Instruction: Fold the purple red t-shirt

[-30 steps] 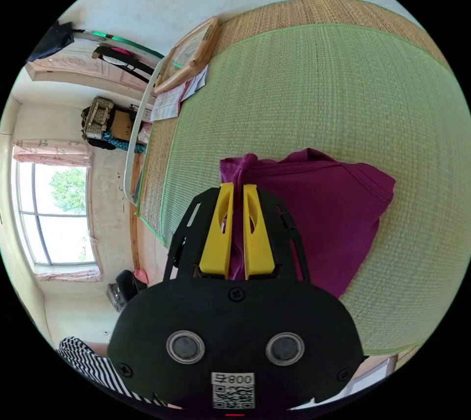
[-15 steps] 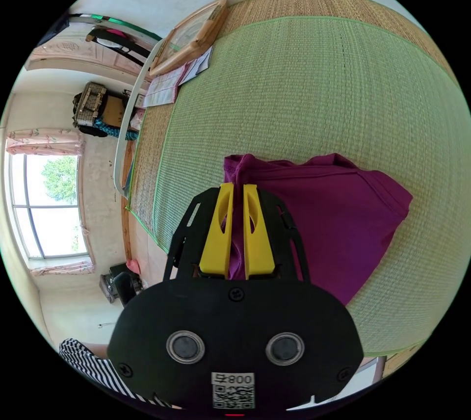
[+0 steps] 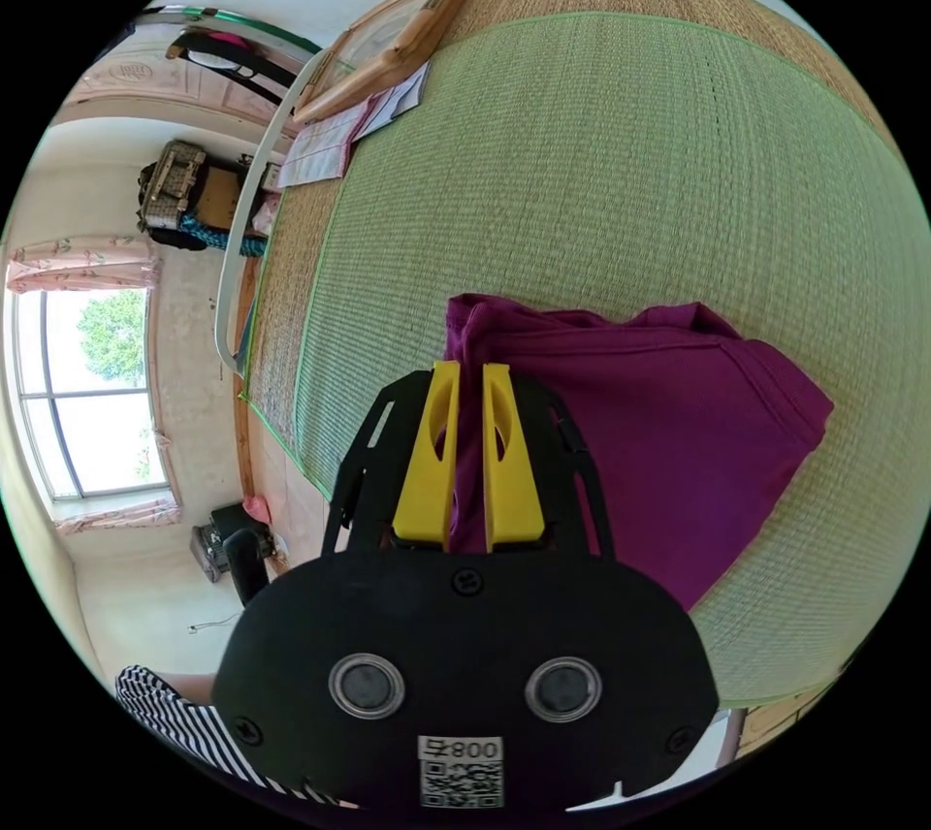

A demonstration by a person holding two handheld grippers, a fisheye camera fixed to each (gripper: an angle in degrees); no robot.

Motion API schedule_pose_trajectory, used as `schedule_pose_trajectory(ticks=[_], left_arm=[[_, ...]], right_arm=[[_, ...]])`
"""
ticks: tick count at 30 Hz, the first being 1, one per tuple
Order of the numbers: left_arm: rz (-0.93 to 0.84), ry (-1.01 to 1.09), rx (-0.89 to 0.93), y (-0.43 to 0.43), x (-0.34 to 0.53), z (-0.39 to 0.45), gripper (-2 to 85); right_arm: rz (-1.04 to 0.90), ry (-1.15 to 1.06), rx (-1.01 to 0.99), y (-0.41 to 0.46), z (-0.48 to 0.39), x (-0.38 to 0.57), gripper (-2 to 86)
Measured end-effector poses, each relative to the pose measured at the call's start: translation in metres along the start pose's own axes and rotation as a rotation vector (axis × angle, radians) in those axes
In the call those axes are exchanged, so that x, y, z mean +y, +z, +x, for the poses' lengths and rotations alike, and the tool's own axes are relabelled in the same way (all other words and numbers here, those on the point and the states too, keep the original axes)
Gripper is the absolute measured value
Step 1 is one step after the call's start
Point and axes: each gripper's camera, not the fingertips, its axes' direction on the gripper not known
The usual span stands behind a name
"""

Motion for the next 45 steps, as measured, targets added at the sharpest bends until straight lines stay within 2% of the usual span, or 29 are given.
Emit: schedule_pose_trajectory(ticks=[16, 28, 37, 41, 45], left_arm=[[-0.015, 0.118, -0.061, -0.013, 0.011, 0.040, 0.1], [-0.024, 0.069, -0.119, 0.000, 0.004, 0.039, 0.1], [-0.018, 0.176, -0.108, 0.014, -0.013, 0.069, 0.1], [-0.041, 0.130, -0.251, 0.028, -0.029, 0.062, 0.1], [-0.017, 0.094, -0.177, 0.028, -0.028, 0.051, 0.1]], right_arm=[[0.039, -0.114, -0.088, -0.007, 0.031, -0.016, 1.4], [-0.070, -0.101, -0.021, 0.039, 0.055, -0.046, 0.1], [-0.043, -0.099, -0.046, 0.035, 0.077, -0.048, 0.0], [-0.033, -0.086, -0.065, 0.038, 0.086, -0.048, 0.0], [0.004, -0.156, -0.077, 0.024, 0.085, -0.033, 0.0]])
